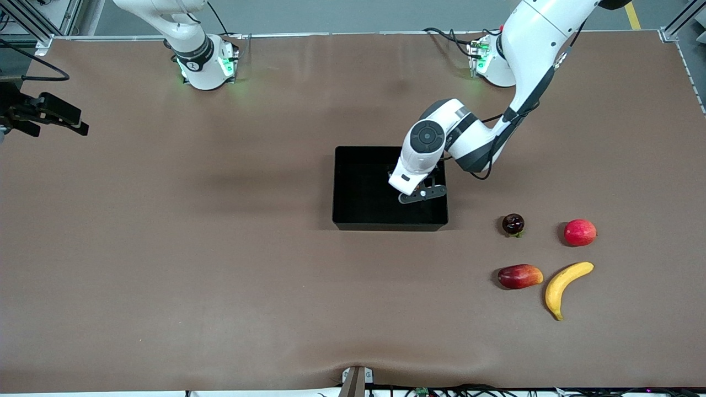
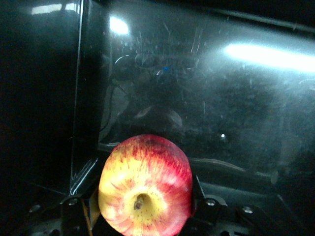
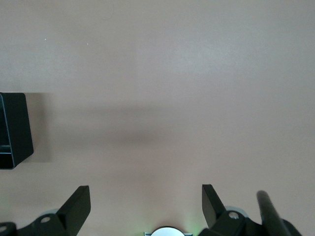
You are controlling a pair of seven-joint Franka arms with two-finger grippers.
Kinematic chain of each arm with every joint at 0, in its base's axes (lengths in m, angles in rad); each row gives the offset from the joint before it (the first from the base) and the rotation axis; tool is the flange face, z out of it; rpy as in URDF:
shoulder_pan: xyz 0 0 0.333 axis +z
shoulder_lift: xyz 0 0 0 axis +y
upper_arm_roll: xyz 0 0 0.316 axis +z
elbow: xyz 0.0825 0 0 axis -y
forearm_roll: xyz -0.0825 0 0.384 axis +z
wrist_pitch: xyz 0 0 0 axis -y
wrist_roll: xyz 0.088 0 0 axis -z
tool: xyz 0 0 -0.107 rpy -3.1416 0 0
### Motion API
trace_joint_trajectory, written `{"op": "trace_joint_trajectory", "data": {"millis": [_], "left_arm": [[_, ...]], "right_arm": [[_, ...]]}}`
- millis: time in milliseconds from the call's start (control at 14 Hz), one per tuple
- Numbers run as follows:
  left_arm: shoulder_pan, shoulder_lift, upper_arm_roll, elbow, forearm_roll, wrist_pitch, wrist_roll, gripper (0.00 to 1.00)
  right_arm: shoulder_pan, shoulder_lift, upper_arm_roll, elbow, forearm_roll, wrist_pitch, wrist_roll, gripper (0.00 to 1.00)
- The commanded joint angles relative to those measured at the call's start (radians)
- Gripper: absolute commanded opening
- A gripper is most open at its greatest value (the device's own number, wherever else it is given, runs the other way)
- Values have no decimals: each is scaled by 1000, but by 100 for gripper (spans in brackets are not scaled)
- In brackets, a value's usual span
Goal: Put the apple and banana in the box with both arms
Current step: 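Lower the apple into the black box and open the left gripper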
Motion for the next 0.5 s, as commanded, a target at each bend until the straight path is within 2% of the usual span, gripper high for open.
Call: {"op": "trace_joint_trajectory", "data": {"millis": [0, 286, 357, 429], "left_arm": [[-13, -16, 0, -43, 19, 27, -10, 0], [-33, -8, 0, -57, 19, 27, -13, 0], [-35, -6, 0, -54, 19, 27, -24, 15], [-35, -3, 0, -51, 17, 27, -25, 66]], "right_arm": [[7, -7, -11, -2, 9, -6, -6, 100], [-3, -7, -11, 0, -16, -1, -15, 100], [-3, -7, -11, 0, -37, 3, -38, 100], [-6, -7, -11, -2, -37, 2, -58, 100]]}}
